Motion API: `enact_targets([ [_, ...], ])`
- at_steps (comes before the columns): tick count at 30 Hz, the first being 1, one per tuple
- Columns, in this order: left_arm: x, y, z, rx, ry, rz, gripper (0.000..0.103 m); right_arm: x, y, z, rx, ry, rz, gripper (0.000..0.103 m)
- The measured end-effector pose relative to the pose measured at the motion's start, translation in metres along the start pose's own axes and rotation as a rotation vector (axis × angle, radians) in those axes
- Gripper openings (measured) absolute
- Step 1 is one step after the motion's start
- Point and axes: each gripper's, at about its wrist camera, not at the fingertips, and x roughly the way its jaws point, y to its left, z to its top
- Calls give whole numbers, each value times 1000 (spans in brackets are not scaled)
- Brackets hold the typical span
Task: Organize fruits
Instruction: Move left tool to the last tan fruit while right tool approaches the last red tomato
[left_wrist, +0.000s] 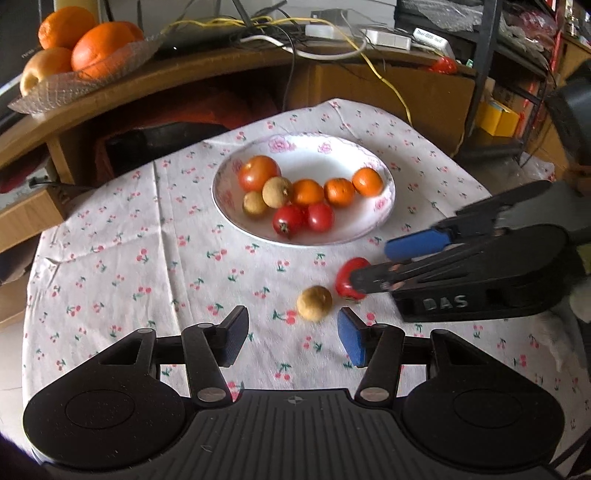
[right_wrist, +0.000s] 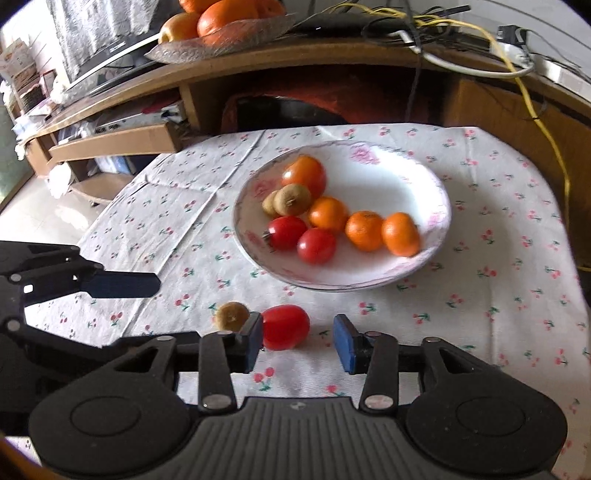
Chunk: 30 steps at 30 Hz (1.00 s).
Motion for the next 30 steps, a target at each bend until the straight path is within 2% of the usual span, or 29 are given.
enact_targets([
  [6, 2, 2, -3, 6, 9, -9, 62, 10, 6, 3, -19, 12, 19, 46],
  [10, 5, 3, -5, 5, 21, -13, 62, 17, 1, 6, 28, 39, 55, 45],
  [15, 9, -2, -5, 17, 25, -18, 63, 17, -9, 9, 99, 41, 99, 30],
  [23, 27, -7, 4, 7, 30, -20, 63, 8, -15, 5, 92, 44, 77, 30],
  [26, 34, -12, 7, 11, 30, -19, 62, 0, -21, 3, 93, 35, 66, 25],
  [30, 43, -17, 11, 8, 34, -18, 60, -8, -31, 0, 106, 33, 58, 25],
])
